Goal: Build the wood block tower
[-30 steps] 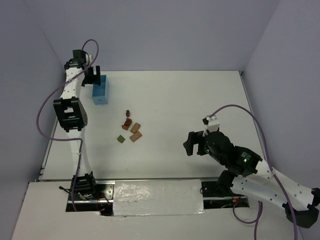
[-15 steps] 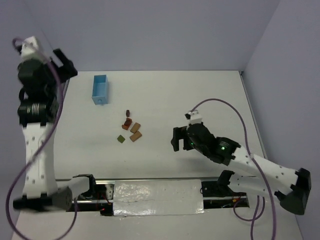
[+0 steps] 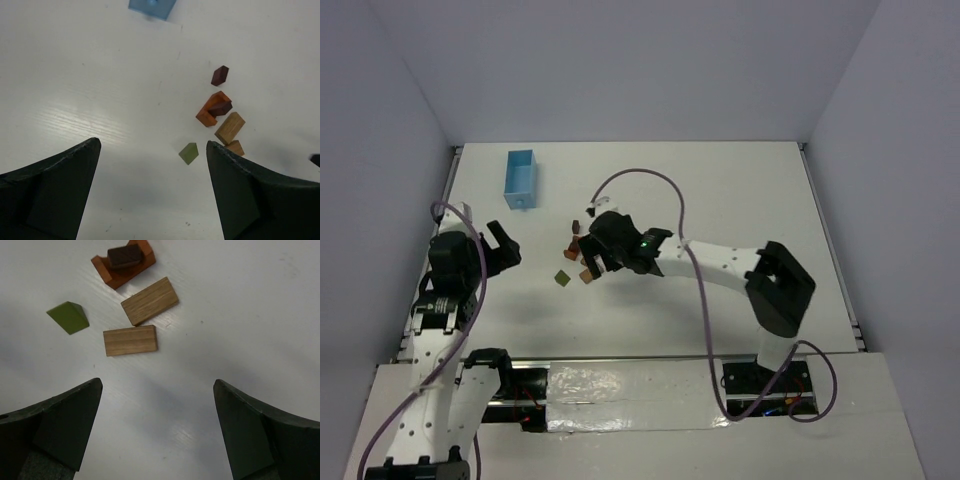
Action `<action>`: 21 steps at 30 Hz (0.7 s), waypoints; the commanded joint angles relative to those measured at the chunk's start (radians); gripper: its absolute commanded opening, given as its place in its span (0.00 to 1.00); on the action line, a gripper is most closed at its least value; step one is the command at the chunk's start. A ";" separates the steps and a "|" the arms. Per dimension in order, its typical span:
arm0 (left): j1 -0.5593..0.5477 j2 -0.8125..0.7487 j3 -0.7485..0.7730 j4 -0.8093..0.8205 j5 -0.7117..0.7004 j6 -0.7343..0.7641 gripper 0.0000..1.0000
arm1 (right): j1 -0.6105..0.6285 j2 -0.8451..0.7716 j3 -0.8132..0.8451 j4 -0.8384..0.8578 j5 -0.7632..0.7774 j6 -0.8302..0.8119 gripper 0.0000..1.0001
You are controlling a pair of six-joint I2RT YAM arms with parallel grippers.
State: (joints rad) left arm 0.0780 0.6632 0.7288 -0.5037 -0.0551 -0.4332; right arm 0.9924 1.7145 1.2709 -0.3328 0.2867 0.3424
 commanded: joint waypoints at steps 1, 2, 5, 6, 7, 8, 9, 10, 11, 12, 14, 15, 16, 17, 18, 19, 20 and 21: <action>-0.041 -0.102 0.026 0.080 -0.017 0.007 1.00 | 0.025 0.129 0.140 -0.009 -0.073 -0.097 1.00; -0.049 -0.102 0.023 0.085 -0.020 0.016 0.99 | 0.026 0.181 0.160 -0.008 -0.070 -0.100 1.00; -0.063 -0.060 0.037 0.076 0.011 0.025 0.99 | 0.038 0.258 0.218 -0.006 -0.092 -0.105 1.00; -0.063 -0.051 0.043 0.070 0.011 0.027 0.99 | 0.038 0.273 0.229 -0.009 -0.087 -0.102 1.00; -0.063 -0.042 0.044 0.068 0.009 0.027 1.00 | 0.038 0.287 0.245 -0.011 -0.089 -0.102 1.00; -0.061 -0.040 0.044 0.068 0.017 0.028 1.00 | 0.038 0.299 0.248 -0.006 -0.092 -0.108 1.00; -0.063 -0.043 0.040 0.073 0.024 0.028 0.99 | 0.038 0.322 0.252 0.000 -0.096 -0.109 1.00; -0.061 -0.047 0.034 0.080 0.044 0.030 0.99 | 0.040 0.333 0.257 0.011 -0.109 -0.117 1.00; -0.063 -0.048 0.032 0.083 0.047 0.033 0.99 | 0.038 0.358 0.268 0.015 -0.118 -0.120 0.99; -0.063 -0.047 0.032 0.086 0.047 0.034 1.00 | 0.038 0.372 0.278 0.005 -0.130 -0.120 0.99; -0.061 -0.040 0.035 0.083 0.060 0.036 0.99 | 0.040 0.398 0.309 -0.015 -0.120 -0.112 0.98; -0.063 -0.034 0.035 0.082 0.060 0.037 0.99 | 0.041 0.414 0.312 -0.020 -0.116 -0.111 0.96; -0.061 -0.031 0.035 0.080 0.063 0.037 0.99 | 0.040 0.418 0.312 -0.018 -0.115 -0.109 0.95; -0.061 -0.028 0.035 0.080 0.066 0.039 1.00 | 0.041 0.418 0.306 -0.015 -0.113 -0.108 0.93; -0.061 -0.025 0.035 0.080 0.069 0.040 1.00 | 0.040 0.416 0.301 -0.005 -0.115 -0.108 0.92; -0.061 -0.022 0.035 0.082 0.072 0.040 0.99 | 0.043 0.415 0.297 0.001 -0.115 -0.105 0.90; -0.063 -0.020 0.035 0.082 0.080 0.042 0.99 | 0.042 0.415 0.292 0.006 -0.113 -0.105 0.85; -0.061 -0.017 0.037 0.082 0.080 0.044 1.00 | 0.041 0.419 0.298 -0.003 -0.100 -0.103 0.83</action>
State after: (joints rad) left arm 0.0196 0.6395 0.7502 -0.4625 -0.0017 -0.4168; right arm 1.0271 2.1365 1.5410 -0.3458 0.1719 0.2405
